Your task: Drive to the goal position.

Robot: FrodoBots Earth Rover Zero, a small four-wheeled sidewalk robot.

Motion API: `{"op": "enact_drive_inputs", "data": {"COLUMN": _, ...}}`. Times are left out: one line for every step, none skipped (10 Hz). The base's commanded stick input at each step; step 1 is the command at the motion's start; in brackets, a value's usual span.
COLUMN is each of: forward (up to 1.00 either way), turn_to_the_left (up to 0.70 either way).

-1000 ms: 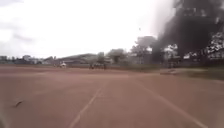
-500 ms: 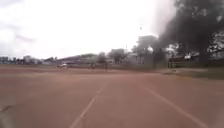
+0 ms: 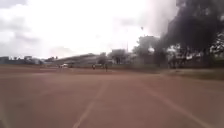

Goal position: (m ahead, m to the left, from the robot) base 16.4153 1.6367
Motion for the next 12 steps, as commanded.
{"op": "enact_drive_inputs", "data": {"forward": 0.70, "turn_to_the_left": 0.00}}
{"op": "enact_drive_inputs", "data": {"forward": 0.70, "turn_to_the_left": -0.10}}
{"op": "enact_drive_inputs", "data": {"forward": 0.70, "turn_to_the_left": -0.24}}
{"op": "enact_drive_inputs", "data": {"forward": 0.70, "turn_to_the_left": -0.34}}
{"op": "enact_drive_inputs", "data": {"forward": 0.70, "turn_to_the_left": -0.29}}
{"op": "enact_drive_inputs", "data": {"forward": 0.70, "turn_to_the_left": -0.24}}
{"op": "enact_drive_inputs", "data": {"forward": 0.70, "turn_to_the_left": 0.00}}
{"op": "enact_drive_inputs", "data": {"forward": 0.70, "turn_to_the_left": 0.00}}
{"op": "enact_drive_inputs", "data": {"forward": 0.70, "turn_to_the_left": 0.00}}
{"op": "enact_drive_inputs", "data": {"forward": 0.70, "turn_to_the_left": 0.00}}
{"op": "enact_drive_inputs", "data": {"forward": 0.70, "turn_to_the_left": 0.00}}
{"op": "enact_drive_inputs", "data": {"forward": 0.70, "turn_to_the_left": 0.00}}
